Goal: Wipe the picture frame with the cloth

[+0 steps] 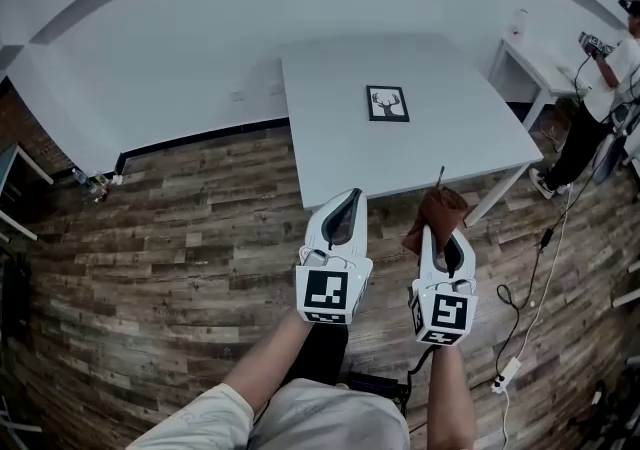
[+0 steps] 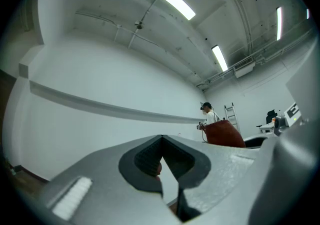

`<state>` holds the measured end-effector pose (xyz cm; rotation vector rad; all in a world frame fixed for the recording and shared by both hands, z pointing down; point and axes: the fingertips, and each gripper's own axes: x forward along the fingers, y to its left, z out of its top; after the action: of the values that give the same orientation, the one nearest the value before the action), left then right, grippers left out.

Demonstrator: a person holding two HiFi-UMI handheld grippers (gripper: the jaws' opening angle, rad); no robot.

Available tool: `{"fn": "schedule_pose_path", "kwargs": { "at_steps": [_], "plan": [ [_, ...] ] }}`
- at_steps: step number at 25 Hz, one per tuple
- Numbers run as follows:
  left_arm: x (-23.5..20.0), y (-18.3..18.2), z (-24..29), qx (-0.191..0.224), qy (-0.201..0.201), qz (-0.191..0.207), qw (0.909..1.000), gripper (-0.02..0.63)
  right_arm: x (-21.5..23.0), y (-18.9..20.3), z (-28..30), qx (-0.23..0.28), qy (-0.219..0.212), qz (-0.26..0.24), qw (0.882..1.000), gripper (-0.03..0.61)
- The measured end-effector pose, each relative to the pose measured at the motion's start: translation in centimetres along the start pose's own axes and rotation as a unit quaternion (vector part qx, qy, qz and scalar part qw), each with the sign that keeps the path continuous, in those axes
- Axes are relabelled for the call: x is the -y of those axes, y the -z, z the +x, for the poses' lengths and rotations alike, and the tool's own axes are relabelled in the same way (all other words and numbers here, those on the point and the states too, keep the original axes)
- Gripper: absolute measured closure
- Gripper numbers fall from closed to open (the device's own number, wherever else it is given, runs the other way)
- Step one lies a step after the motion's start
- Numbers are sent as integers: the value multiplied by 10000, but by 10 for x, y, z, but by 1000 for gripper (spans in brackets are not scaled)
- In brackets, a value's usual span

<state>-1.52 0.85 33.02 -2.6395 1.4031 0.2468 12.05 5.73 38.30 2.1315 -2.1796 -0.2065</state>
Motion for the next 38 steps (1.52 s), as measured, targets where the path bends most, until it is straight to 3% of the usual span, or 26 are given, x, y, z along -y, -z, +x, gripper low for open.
{"fn": "schedule_pose_path", "kwargs": {
  "at_steps": [8, 14, 21, 31, 38],
  "plan": [
    [-68, 40, 149, -117, 177, -87, 9997, 614, 27, 13, 166, -230, 135, 26, 9996, 472],
    [-114, 63, 223, -242, 157, -176, 9994, 614, 33, 9, 249, -286, 149, 10, 9995, 472],
    [-138, 74, 269, -285, 113, -227, 9993, 614, 39, 16, 299, -392, 76, 15, 9992, 472],
    [-135, 97, 312, -474, 43, -20, 9989, 614, 64, 44, 352, -535, -89, 245, 9982, 472],
    [-135, 120, 344, -678, -13, -71, 9977, 614, 81, 98, 435, -1610, -494, 344, 9851, 472]
  ]
}}
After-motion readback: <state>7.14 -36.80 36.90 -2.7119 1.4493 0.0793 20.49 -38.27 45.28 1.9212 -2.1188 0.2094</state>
